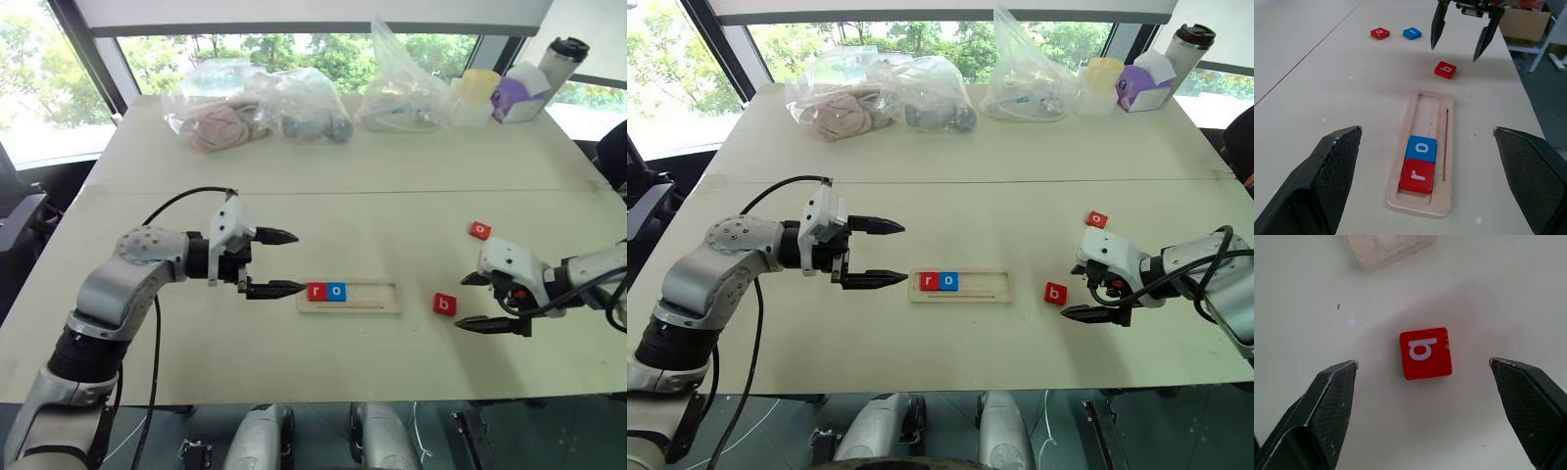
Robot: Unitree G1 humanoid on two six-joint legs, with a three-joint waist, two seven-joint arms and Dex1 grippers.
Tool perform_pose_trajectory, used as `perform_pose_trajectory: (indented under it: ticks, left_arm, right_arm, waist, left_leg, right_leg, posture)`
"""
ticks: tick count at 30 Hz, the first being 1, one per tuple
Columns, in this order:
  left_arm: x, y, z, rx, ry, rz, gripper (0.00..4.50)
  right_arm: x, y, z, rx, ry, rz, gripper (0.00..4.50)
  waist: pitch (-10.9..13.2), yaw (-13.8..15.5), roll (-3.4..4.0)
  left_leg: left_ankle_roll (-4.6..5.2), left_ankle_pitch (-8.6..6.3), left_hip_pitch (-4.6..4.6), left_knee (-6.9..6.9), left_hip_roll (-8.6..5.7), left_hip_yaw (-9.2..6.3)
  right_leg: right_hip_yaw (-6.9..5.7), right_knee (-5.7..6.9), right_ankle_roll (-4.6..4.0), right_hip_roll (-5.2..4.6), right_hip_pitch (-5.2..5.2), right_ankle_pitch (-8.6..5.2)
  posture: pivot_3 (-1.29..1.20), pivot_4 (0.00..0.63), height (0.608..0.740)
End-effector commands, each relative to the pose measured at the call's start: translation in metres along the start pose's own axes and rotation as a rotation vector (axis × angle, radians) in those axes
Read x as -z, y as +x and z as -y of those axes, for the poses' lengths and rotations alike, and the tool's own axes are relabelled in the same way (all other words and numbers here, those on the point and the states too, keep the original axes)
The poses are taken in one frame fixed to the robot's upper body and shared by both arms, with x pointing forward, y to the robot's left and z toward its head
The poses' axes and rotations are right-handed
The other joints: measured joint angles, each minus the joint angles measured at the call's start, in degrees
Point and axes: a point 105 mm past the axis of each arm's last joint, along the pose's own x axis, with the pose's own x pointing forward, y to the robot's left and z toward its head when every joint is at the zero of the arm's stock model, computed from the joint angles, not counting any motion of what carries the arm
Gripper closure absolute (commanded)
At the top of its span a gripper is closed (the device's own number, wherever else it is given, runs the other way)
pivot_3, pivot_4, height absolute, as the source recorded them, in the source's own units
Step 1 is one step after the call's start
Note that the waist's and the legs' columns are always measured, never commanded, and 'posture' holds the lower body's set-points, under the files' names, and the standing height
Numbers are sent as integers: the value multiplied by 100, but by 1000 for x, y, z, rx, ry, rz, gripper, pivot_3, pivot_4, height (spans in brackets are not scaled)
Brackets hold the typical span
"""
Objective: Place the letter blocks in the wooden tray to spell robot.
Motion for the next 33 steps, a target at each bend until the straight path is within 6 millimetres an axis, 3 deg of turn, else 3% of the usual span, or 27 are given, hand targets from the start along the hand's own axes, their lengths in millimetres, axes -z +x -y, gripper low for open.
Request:
perform_pose_trajectory:
  ticks: [1, 13, 21, 24, 29, 33]
  left_arm:
    - [-11, -4, 3, -11, 48, 16, 0]
    - [9, -18, 22, 125, 138, -178, 0]
    - [13, -24, 23, 166, 215, -247, 0]
    - [12, -25, 23, 165, 217, -250, 0]
    - [13, -29, 21, 155, 215, -259, 0]
    - [11, -28, 20, 146, 214, -253, 0]
  right_arm:
    - [2, 4, 6, 17, -53, -12, 55]
    - [1, 18, 2, 2, -53, 6, 55]
    - [2, 21, 2, 20, -50, 3, 55]
    - [4, 22, 1, 25, -61, -11, 1008]
    - [8, 20, 3, 46, -59, -30, 3373]
    - [6, 19, 4, 55, -65, -27, 3368]
  waist:
    - [0, 6, 0]
    - [-2, -8, 4]
    - [-2, -1, 4]
    - [-2, -1, 4]
    - [-3, 0, 3]
    - [-3, 5, 3]
  left_leg:
    - [0, 0, 0, 0, 0, 0]
    - [-5, 1, 1, 0, -4, 3]
    - [-5, 1, 1, 0, -4, 4]
    - [-5, 1, 1, 0, -4, 5]
    - [-4, 1, 2, 1, -5, 6]
    - [-4, 1, 4, 3, -6, 7]
  right_leg:
    - [0, 0, 0, 0, 0, 0]
    - [-2, -1, -20, -19, 0, -4]
    - [-2, -2, -25, -23, 0, -2]
    - [-2, 0, -24, -21, 0, -2]
    - [-3, 2, -13, -14, 2, 4]
    - [-3, 4, -10, -12, 5, 6]
  posture:
    - [0, 150, 740]
    - [0, 150, 740]
    - [0, 150, 740]
    - [0, 150, 740]
    - [0, 150, 740]
    - [0, 150, 740]
